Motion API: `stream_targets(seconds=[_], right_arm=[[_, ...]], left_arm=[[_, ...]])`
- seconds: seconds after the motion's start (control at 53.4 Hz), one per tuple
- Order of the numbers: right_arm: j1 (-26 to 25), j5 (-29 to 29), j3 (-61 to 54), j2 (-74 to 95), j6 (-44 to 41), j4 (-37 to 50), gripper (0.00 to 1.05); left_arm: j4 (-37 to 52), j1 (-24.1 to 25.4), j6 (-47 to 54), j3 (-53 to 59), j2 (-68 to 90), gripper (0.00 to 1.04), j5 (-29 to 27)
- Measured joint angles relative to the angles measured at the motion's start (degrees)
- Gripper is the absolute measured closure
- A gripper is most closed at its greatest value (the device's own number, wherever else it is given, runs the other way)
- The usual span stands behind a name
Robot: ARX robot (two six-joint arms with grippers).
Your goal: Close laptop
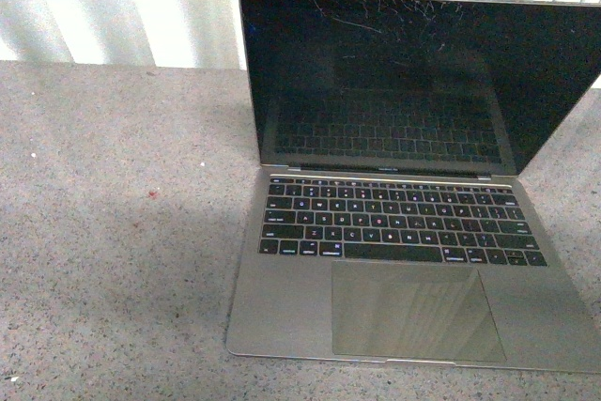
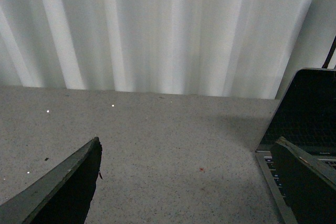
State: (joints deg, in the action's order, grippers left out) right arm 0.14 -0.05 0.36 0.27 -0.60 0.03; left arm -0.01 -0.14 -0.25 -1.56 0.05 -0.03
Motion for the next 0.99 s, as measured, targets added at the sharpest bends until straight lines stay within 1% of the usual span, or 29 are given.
stream_targets(seconds=[0.992], right_arm=[[0.0,0.0,0.0,0.0,0.0,0.0,0.07]], left_arm=[[0.0,0.0,0.0,0.0,0.0,0.07,0.0]])
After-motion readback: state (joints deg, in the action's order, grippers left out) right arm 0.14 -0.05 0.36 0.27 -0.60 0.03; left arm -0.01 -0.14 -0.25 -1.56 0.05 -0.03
